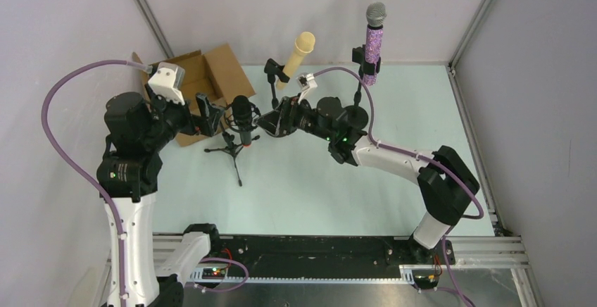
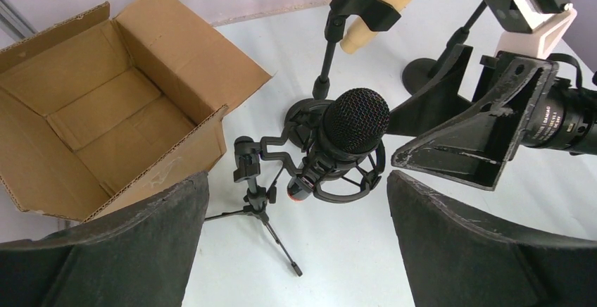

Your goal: Attach the microphones to the stand

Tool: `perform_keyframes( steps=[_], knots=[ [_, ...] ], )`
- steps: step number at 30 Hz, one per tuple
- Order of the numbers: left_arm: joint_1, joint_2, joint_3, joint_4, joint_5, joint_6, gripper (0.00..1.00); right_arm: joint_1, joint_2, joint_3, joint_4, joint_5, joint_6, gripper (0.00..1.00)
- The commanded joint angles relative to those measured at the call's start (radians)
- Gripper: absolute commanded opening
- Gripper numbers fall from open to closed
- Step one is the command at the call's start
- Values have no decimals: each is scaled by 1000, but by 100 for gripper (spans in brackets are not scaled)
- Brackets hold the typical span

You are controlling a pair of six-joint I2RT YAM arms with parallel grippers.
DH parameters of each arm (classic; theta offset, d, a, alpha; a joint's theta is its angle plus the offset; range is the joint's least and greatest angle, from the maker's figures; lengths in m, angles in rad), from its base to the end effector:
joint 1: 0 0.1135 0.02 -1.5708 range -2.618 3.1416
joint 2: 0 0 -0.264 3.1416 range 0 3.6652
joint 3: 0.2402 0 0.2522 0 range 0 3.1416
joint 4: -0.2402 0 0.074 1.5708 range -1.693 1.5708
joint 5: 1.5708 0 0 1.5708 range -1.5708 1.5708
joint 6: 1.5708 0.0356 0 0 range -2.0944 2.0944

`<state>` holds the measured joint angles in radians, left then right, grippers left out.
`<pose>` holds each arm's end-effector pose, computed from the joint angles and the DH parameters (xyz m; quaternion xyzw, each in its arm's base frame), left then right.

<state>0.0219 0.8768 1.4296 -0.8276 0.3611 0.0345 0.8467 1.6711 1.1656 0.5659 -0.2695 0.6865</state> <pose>0.1316 -0.0097 0.4670 0.1133 0.7836 -0.1264 0.5976 0.2565 0.3044 0.3166 -0.1518 0.6692 0.5668 0.4558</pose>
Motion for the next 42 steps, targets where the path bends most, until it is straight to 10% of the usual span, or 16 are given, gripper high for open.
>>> perform_keyframes(
  steps=[1,19,42],
  knots=[
    [7,2,38,23,-7,6,100,-4,14,37,25,14,19,80],
    [7,8,34,23,-23,12,100,-16,100,72,210,-48,165,14],
    [7,10,20,23,-9,9,100,-44,-260,-5,-129,73,73,7]
  ],
)
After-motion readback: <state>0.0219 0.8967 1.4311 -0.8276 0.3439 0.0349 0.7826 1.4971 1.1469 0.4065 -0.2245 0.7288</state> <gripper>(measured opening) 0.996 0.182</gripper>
